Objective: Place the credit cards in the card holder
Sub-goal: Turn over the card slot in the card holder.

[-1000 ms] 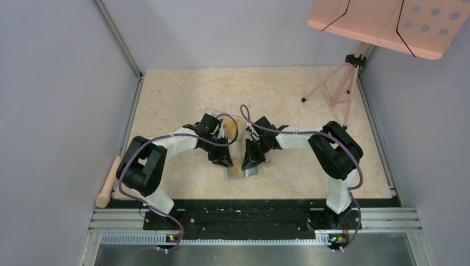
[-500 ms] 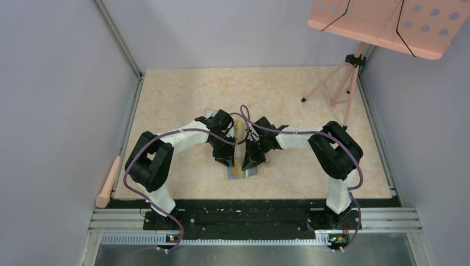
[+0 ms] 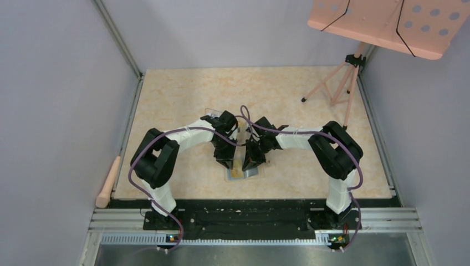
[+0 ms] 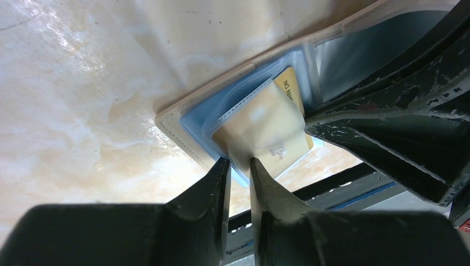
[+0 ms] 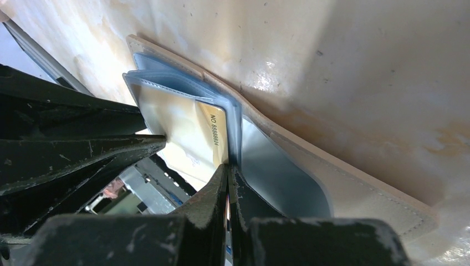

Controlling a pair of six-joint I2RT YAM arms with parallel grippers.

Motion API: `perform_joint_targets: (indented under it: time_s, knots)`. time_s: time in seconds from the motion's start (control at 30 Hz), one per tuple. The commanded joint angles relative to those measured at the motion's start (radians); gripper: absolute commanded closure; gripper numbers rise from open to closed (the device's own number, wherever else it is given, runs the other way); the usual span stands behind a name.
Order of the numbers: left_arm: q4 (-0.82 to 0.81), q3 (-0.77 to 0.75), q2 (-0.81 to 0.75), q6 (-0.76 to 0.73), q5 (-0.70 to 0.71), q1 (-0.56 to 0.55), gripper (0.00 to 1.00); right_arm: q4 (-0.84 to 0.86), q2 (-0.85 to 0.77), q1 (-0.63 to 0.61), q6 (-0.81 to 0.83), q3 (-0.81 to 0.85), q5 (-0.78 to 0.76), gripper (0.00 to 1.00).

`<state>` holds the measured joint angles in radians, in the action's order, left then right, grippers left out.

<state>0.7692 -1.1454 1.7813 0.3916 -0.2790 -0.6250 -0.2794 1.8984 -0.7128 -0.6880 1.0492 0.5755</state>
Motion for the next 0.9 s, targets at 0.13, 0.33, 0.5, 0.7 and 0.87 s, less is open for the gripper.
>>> perform_joint_targets:
  time_s: [0.13, 0.33, 0.5, 0.7, 0.87]
  knots:
    - [-0.023, -0.032, -0.063, 0.022, -0.047, -0.015, 0.79, -0.026, -0.002, -0.012, 0.022, 0.017, -0.017, 1.00]
    - [-0.015, -0.058, -0.090, 0.022, -0.073, -0.014, 0.74, -0.024, -0.011, -0.012, 0.018, 0.014, -0.011, 1.00]
    - [-0.012, -0.066, -0.090, 0.019, -0.092, -0.015, 0.65, -0.011, -0.020, -0.011, 0.010, 0.005, -0.003, 1.00]
    - [0.023, -0.065, -0.049, -0.002, -0.072, -0.016, 0.64, 0.000, -0.025, -0.011, 0.003, -0.007, -0.002, 1.00]
    - [0.055, -0.066, -0.010, -0.026, -0.028, -0.021, 0.63, 0.001, -0.028, -0.011, 0.000, -0.005, 0.000, 1.00]
